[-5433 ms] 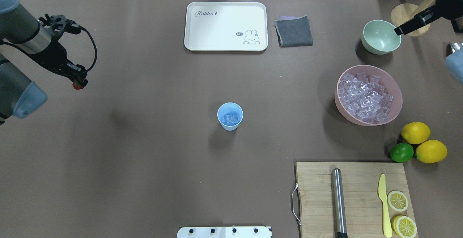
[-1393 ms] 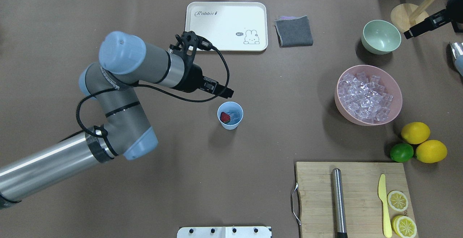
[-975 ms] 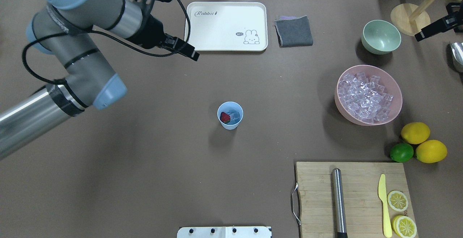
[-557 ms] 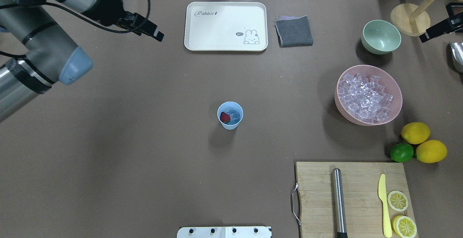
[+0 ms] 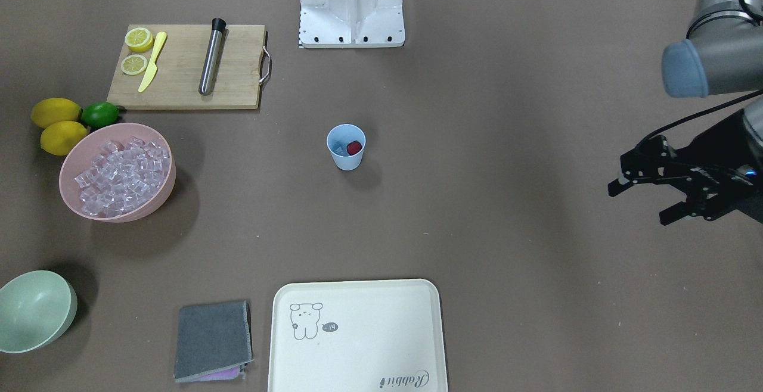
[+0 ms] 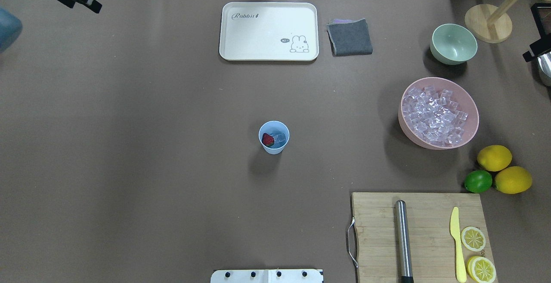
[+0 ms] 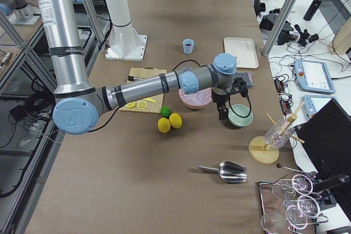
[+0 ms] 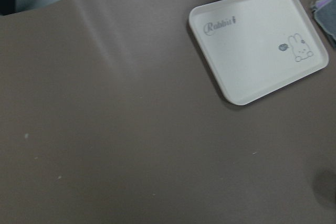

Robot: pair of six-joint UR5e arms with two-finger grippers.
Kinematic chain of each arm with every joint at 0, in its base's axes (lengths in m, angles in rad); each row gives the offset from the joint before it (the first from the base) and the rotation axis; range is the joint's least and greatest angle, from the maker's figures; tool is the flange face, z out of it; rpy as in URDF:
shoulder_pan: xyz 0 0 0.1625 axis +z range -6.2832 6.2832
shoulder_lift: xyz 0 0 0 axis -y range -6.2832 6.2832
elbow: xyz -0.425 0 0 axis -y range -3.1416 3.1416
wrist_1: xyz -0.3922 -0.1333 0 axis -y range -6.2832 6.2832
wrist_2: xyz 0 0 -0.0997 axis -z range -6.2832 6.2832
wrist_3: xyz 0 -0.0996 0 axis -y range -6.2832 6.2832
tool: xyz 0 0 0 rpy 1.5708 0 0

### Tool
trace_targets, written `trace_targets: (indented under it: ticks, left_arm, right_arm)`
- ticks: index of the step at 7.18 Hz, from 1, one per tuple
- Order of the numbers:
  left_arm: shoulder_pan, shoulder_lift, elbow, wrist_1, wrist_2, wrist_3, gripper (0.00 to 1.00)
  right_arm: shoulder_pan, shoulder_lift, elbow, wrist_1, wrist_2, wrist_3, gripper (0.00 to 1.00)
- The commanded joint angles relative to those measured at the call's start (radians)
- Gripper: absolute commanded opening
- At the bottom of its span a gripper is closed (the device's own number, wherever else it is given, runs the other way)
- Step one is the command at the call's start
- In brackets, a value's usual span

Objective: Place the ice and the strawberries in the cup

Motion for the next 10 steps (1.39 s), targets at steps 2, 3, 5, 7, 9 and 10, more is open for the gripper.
trace_targets:
  ticks: [2, 3, 5, 7, 9, 10]
  left_arm:
    - [-0.093, 0.007, 0.0, 0.212, 0.006, 0.12, 0.97]
    - [-0.102, 0.009, 0.0, 0.246, 0.043, 0.124, 0.97]
    - [-0.116, 0.061, 0.001, 0.26, 0.095, 0.125, 0.97]
    - [-0.168, 0.142, 0.032, 0.26, 0.133, 0.241, 0.97]
    - [-0.22, 0.159, 0.093, 0.263, 0.14, 0.282, 0.97]
    - [-0.222, 0.176, 0.095, 0.262, 0.17, 0.282, 0.97]
  right_arm:
    - [0.001, -0.038, 0.008, -0.045, -0.081, -0.031, 1.0]
    - [0.001, -0.043, 0.008, -0.045, -0.081, -0.031, 1.0]
    - [0.001, -0.032, 0.031, -0.045, -0.066, -0.03, 1.0]
    - [0.001, -0.035, 0.074, -0.046, -0.056, -0.022, 1.0]
    - [-0.002, -0.032, 0.089, -0.048, -0.056, -0.021, 1.0]
    - [-0.002, -0.036, 0.106, -0.049, -0.055, -0.021, 1.0]
